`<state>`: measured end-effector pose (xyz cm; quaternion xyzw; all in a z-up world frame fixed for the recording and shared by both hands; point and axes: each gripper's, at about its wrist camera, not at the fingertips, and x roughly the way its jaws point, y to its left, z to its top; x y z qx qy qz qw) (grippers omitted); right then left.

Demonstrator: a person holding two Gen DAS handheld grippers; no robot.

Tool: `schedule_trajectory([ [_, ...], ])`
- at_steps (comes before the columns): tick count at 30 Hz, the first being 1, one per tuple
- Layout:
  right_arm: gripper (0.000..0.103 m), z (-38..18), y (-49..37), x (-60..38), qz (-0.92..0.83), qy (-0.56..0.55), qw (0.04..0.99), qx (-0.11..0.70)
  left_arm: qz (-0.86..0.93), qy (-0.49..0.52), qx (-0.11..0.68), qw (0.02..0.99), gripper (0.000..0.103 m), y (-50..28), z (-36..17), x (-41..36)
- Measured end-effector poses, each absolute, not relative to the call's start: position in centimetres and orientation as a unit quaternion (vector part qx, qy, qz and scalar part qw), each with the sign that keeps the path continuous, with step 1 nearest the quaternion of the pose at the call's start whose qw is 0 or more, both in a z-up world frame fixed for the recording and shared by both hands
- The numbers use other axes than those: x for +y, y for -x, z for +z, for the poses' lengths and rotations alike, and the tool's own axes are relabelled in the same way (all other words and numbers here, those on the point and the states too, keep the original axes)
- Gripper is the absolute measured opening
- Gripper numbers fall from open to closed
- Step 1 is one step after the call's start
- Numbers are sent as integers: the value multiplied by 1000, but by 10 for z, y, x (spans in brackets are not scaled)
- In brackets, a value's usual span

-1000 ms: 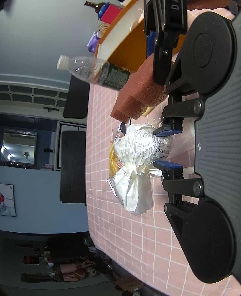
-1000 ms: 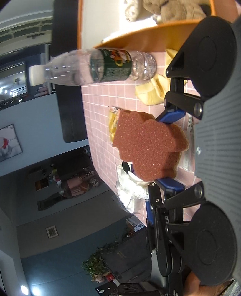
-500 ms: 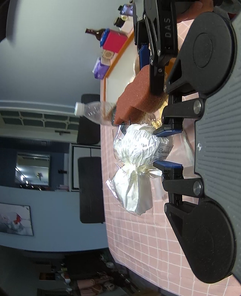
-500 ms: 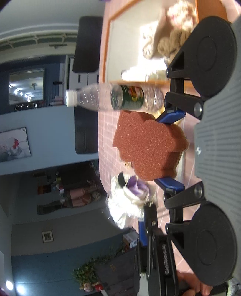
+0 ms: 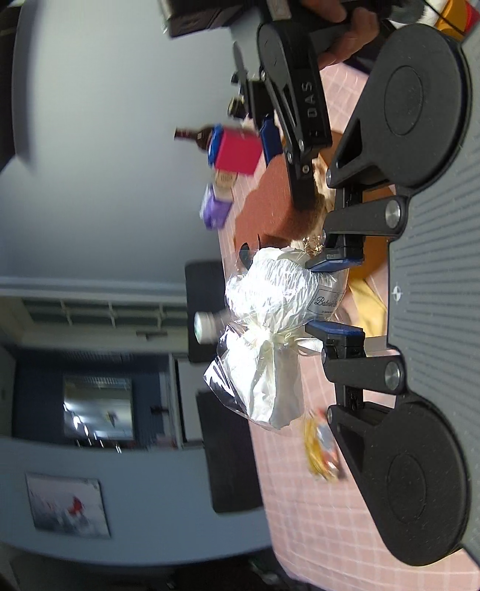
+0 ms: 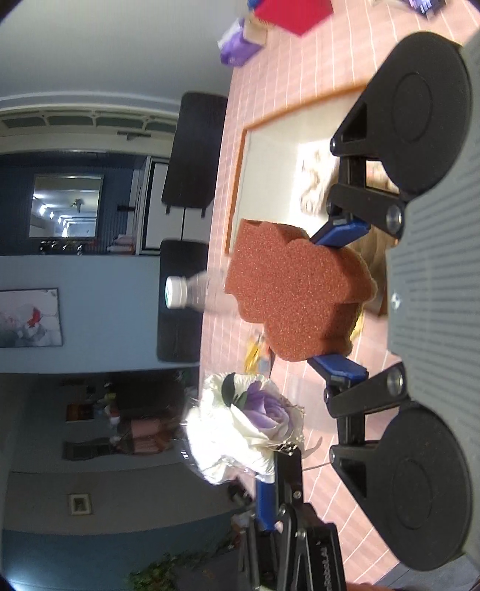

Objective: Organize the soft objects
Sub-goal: 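Carry the tissue bundle and red sponge over the box and release both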

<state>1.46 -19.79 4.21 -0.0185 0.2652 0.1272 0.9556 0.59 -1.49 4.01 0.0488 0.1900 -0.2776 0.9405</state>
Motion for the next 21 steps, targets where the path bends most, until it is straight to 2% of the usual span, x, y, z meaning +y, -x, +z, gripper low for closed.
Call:
schedule_trajectory([
  [6,60,58,-20,-220,101,94,954,267,-308,-103,166,931,32,-19,48,-65],
  [12,61,54,-55,-250,95,116,946,286,-302,-191,148,922,32,-41,41,-125],
  [21,61,20,-125,-278,88,179,936,291,-286,-265,193,900,32,-107,8,-195],
])
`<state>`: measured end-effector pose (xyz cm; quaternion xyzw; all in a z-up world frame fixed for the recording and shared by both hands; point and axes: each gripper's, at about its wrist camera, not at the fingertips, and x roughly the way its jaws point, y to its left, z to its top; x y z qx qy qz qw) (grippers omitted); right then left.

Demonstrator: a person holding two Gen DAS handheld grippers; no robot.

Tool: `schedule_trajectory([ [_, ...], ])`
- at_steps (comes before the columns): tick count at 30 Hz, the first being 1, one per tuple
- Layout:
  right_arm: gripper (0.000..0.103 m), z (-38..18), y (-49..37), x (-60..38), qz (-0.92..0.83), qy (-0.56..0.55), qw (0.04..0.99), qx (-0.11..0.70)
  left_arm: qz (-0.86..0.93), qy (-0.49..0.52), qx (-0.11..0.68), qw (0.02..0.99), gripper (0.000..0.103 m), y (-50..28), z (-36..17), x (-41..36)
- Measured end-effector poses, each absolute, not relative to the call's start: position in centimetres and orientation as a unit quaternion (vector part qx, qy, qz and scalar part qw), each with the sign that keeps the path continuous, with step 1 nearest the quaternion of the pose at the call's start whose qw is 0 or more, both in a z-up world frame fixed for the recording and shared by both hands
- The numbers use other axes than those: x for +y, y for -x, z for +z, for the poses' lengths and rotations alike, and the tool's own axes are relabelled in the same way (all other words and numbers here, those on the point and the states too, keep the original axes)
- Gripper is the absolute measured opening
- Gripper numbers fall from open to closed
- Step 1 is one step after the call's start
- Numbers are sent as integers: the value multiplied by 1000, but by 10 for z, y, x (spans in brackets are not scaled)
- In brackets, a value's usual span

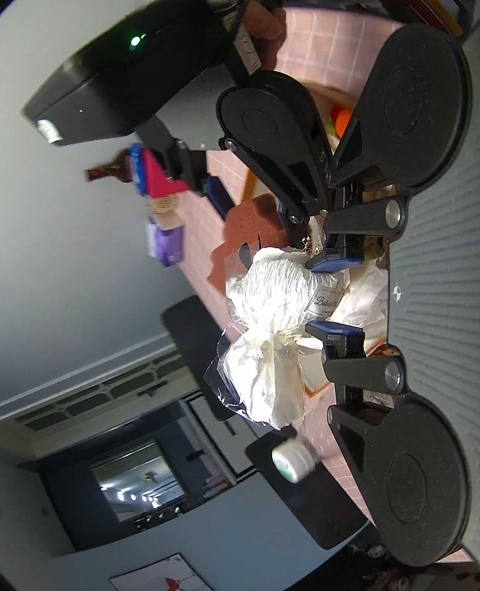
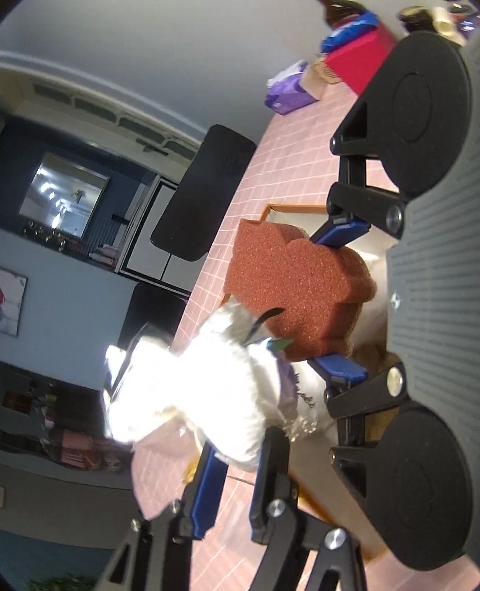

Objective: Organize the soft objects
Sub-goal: 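Carry the tissue bundle and red sponge over the box and release both, then move both tools back toward the clear plastic bag and yellow cloth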

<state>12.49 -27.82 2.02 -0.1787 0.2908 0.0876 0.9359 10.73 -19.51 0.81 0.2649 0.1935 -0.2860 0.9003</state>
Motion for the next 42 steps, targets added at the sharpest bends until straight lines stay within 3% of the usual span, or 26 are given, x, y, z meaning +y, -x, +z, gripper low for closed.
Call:
schedule_trajectory([
  [11,61,-14,-189,-293,82,196,923,320,-239,-288,259,891,32,-175,-31,-224],
  [22,65,-25,-204,-291,87,233,906,341,-216,-325,286,875,34,-193,-48,-238],
  [25,66,-26,-200,-289,89,239,904,344,-204,-339,284,874,40,-193,-50,-240],
  [29,68,-27,-200,-289,88,250,901,344,-189,-350,269,877,63,-187,-48,-240],
  [38,70,-19,-195,-291,93,247,896,356,-179,-358,245,883,65,-167,-36,-239],
  [42,76,-10,-190,-289,91,255,895,355,-185,-359,225,887,65,-151,-27,-234],
])
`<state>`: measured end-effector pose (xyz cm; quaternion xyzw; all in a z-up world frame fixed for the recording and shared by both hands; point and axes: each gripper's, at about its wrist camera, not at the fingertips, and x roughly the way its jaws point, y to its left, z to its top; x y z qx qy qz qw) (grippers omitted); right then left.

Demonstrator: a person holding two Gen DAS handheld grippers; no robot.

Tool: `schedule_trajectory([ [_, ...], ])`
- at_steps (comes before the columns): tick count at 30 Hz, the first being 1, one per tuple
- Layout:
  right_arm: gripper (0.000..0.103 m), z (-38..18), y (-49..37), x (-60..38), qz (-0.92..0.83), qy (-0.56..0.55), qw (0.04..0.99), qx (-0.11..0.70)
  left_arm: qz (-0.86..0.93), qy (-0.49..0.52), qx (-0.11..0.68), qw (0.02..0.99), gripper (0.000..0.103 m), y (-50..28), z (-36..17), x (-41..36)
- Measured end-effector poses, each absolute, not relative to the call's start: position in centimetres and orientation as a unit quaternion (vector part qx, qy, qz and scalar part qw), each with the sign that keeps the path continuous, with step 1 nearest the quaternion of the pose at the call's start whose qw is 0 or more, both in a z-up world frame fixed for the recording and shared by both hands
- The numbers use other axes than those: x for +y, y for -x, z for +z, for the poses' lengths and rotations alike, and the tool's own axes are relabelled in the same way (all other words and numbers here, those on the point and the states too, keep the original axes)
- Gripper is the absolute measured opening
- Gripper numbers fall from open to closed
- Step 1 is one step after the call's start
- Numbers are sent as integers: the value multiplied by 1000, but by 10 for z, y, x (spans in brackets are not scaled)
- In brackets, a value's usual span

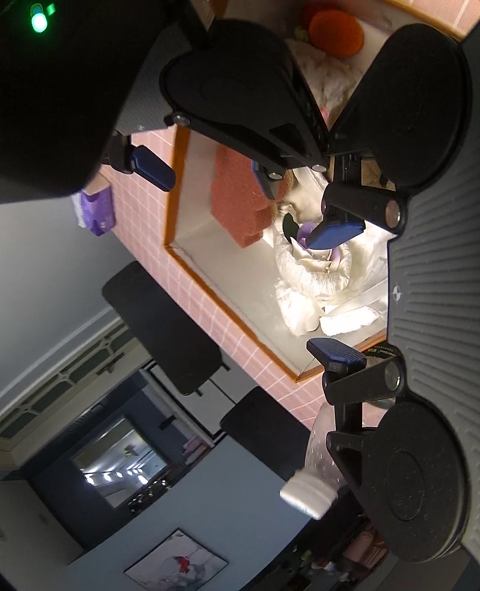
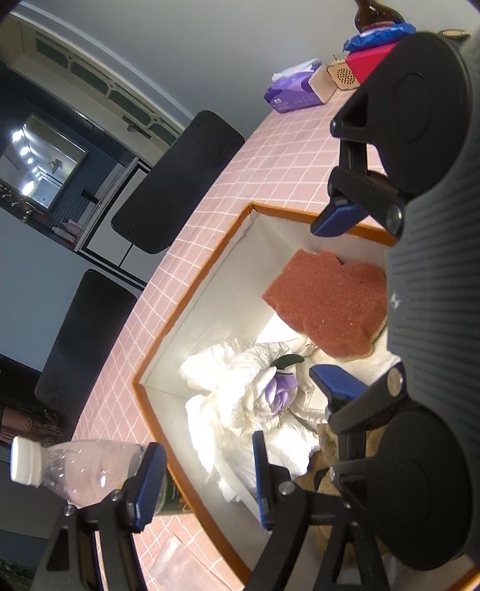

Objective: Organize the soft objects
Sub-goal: 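Move both tools back toward the clear plastic bag and yellow cloth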

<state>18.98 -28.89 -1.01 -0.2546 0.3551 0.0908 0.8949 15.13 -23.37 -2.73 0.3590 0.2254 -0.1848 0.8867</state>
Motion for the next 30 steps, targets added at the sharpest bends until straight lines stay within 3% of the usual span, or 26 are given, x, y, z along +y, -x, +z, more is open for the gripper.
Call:
schedule_trajectory([
  [7,83,4,-159,-282,69,236,896,369,-192,-343,188,900,66,-120,-11,-213],
  [21,86,17,-68,-226,82,226,912,334,-229,-263,141,926,66,-73,4,-135],
  [30,88,24,-34,-189,119,155,937,289,-221,-184,166,943,66,-59,-3,-67],
])
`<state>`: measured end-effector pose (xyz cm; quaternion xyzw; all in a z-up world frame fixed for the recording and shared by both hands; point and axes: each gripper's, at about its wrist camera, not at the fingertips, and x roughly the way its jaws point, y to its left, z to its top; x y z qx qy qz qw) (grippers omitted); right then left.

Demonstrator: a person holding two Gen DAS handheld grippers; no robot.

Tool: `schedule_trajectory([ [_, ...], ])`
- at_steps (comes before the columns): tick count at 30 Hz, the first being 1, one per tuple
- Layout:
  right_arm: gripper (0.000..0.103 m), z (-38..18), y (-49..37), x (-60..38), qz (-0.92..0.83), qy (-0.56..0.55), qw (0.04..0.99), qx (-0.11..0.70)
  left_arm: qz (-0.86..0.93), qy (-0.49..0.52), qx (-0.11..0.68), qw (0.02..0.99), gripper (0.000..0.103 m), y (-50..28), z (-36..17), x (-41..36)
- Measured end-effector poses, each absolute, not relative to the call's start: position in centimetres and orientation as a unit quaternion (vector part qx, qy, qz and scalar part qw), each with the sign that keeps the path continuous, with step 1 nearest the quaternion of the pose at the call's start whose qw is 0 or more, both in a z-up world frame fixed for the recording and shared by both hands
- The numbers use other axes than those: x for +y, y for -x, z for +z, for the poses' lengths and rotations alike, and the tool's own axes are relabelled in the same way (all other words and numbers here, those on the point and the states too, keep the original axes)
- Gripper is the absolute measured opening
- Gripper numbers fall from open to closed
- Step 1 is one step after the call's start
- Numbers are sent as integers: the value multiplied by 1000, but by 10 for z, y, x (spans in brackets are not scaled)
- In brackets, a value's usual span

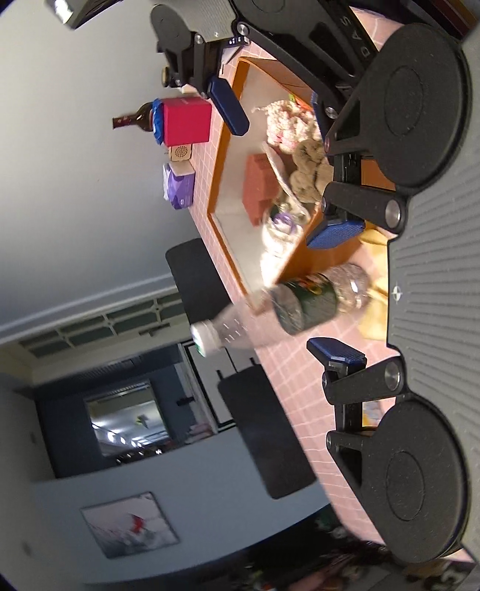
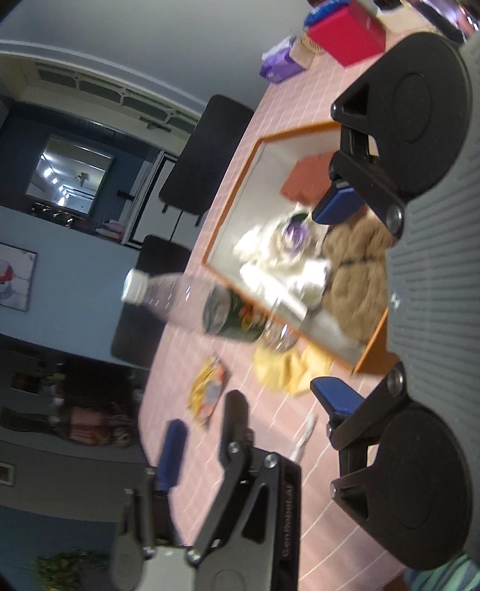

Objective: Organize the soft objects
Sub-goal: 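Move both tools back toward the clear plastic bag and yellow cloth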

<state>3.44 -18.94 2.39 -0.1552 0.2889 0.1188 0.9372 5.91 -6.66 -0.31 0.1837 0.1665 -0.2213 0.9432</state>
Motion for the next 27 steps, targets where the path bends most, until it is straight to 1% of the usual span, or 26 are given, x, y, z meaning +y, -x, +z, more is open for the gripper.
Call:
schedule_trajectory([
  [9,89,0,-31,-149,153,79,951,256,-194,-113,209,952,66,-63,-27,-1],
  [17,88,-26,-45,-119,146,44,961,230,-141,-50,233,961,65,-70,-48,45],
  [23,89,-41,-61,-97,140,41,964,224,-118,-8,252,961,65,-78,-60,68],
  [27,87,-49,-72,-84,111,72,968,214,-109,2,268,957,63,-82,-66,76],
])
